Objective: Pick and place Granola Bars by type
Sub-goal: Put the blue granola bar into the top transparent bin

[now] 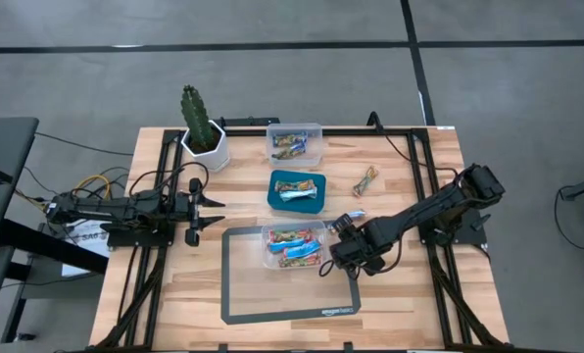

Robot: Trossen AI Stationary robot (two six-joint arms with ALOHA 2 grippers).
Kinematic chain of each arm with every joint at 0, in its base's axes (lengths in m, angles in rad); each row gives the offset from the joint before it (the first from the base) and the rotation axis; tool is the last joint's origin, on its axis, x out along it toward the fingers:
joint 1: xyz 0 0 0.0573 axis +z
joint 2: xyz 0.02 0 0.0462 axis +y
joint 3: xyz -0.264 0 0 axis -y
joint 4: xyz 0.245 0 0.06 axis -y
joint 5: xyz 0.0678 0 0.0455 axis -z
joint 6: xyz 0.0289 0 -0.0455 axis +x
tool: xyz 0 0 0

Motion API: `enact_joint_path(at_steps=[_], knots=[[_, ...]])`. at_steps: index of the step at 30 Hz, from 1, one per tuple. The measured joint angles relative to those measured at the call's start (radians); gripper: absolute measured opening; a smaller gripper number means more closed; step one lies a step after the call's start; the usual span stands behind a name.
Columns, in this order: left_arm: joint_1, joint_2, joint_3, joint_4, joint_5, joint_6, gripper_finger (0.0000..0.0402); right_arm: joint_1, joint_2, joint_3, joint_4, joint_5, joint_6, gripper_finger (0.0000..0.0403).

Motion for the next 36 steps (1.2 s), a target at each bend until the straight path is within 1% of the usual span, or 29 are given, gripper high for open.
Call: enact_joint_path(at_steps=[7,11,14,20,23,30,33,36], knots=[[0.0,0.0,0.0,0.0,0.0,0.0,0.0153,-0.001,0.049,0.0,0.014,-0.018,0.0,0.0217],[0.0,0.0,0.0,0.0,0.0,0.0,0.0153,-0.001,0.069,0.0,0.031,-0.047,0.0,0.022],[0.0,0.0,0.0,0.0,0.0,0.0,0.0153,-0.001,0.089,0.0,0.037,-0.056,0.001,0.0213],[0.0,0.0,0.0,0.0,0.0,0.0,0.0153,-0.001,0.115,0.0,0.049,-0.056,0.002,0.0176],[0.0,0.0,0.0,0.0,0.0,0.0,0.0153,-0.001,0.114,0.0,0.055,-0.056,0.008,0.0148],[0.0,0.0,0.0,0.0,0.0,0.0,0.0153,-0.001,0.114,0.0,0.053,-0.055,0.078,0.0075],[0.0,0.0,0.0,0.0,0.0,0.0,0.0153,0.0,0.114,0.0,0.056,-0.051,0.082,0.0058],[0.0,0.0,0.0,0.0,0.0,0.0,0.0153,-0.001,0.105,0.0,0.088,-0.042,0.122,0.0054]])
